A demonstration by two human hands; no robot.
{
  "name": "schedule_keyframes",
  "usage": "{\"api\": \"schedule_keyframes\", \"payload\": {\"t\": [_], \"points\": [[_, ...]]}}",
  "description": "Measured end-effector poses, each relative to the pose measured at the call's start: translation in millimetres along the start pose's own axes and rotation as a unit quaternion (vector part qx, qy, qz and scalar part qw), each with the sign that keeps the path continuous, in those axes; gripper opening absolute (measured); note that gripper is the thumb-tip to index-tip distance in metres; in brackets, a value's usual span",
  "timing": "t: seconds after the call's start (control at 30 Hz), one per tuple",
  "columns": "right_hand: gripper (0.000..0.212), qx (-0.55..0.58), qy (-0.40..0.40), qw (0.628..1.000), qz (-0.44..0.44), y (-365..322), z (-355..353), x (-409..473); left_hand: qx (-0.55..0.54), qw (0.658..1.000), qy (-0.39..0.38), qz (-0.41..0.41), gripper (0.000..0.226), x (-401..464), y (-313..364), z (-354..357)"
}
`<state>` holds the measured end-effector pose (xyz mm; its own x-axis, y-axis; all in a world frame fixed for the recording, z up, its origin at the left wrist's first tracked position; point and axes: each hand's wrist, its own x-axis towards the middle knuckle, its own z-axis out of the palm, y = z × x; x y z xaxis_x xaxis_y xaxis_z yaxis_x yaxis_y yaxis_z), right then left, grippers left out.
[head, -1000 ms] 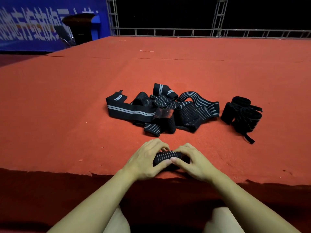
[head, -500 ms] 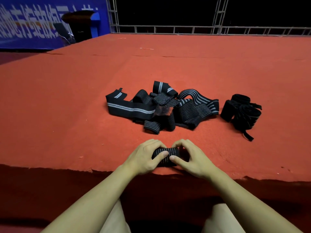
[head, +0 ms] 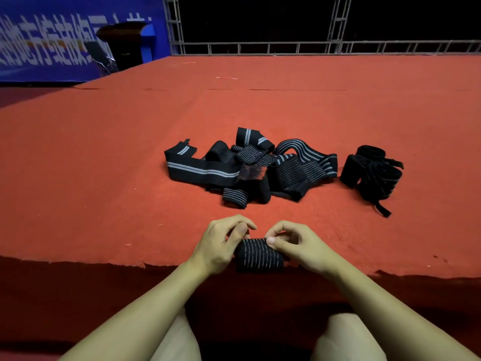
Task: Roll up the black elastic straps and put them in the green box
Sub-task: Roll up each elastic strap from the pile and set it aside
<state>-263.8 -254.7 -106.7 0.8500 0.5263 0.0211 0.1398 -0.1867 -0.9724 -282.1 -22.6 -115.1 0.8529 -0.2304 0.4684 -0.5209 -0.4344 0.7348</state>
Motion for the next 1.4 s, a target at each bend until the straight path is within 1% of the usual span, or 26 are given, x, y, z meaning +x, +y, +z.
{"api": "schedule_keyframes", "payload": {"t": [0.1,0.17,0.23,0.33,0.43,0.53,0.6,0.63,0.7,0.73,0.8,0.83,0.9,0.97,1.03,1.07,1.13,1.2,1.3,1.37,1.4], "points": [[0.011,0.018,0.036,0.999,-0.011,-7,3,-1,0.004,0.999,-0.038,0.023,0.041,4,11,1],[0.010,0.005,0.061,0.998,-0.011,-12,2,-1,0.040,0.997,-0.055,0.044,0.042,7,17,4],[0.011,-0.004,0.086,0.996,-0.010,-17,-1,-2,0.055,0.996,-0.047,0.059,0.044,11,21,6],[0.012,0.063,0.117,0.991,-0.004,-25,-2,-2,0.061,0.994,-0.032,0.081,0.048,18,25,7],[0.020,0.133,0.130,0.981,0.051,-34,-6,-3,0.086,0.989,-0.045,0.113,0.050,23,24,11],[0.024,0.116,0.119,0.976,0.143,-33,-18,-5,0.113,0.982,-0.073,0.130,0.056,29,24,17],[0.023,0.107,0.115,0.971,0.180,-30,-25,-6,0.119,0.983,-0.081,0.113,0.056,34,24,23],[0.028,0.117,0.122,0.969,0.179,-29,-27,-7,0.106,0.988,-0.072,0.088,0.052,37,26,26],[0.043,0.142,0.135,0.968,0.154,-29,-32,-7,0.040,0.998,-0.041,0.004,0.038,44,29,34],[0.047,0.150,0.133,0.971,0.133,-29,-35,-8,-0.004,0.999,-0.029,-0.039,0.031,48,31,39],[0.045,0.146,0.122,0.979,0.075,-30,-42,-12,-0.089,0.992,-0.017,-0.085,0.024,58,37,50],[0.043,0.113,0.129,0.984,0.047,-32,-46,-15,-0.124,0.988,-0.014,-0.095,0.022,63,40,57],[0.030,0.051,0.174,0.983,0.007,-32,-56,-20,-0.172,0.979,-0.004,-0.108,0.025,73,45,71],[0.026,0.068,0.227,0.972,-0.002,-31,-67,-22,-0.185,0.977,0.006,-0.106,0.036,85,48,84],[0.026,0.096,0.268,0.959,-0.001,-31,-80,-26,-0.172,0.980,0.005,-0.096,0.044,97,49,99],[0.025,0.087,0.288,0.954,-0.005,-30,-88,-26,-0.163,0.982,-0.002,-0.092,0.045,102,49,107],[0.025,0.026,0.337,0.941,-0.013,-30,-106,-26,-0.134,0.987,-0.023,-0.090,0.049,111,47,122],[0.029,-0.039,0.390,0.920,-0.014,-31,-131,-25,-0.097,0.990,-0.023,-0.100,0.050,117,39,135],[0.041,-0.114,0.476,0.872,-0.002,-31,-177,-26,-0.038,0.991,-0.009,-0.132,0.038,126,25,145],[0.049,-0.155,0.514,0.844,0.018,-32,-207,-25,-0.001,0.990,-0.013,-0.144,0.037,132,15,150],[0.051,-0.171,0.521,0.836,0.026,-31,-220,-23,0.029,0.989,-0.016,-0.147,0.039,135,11,153]]}}
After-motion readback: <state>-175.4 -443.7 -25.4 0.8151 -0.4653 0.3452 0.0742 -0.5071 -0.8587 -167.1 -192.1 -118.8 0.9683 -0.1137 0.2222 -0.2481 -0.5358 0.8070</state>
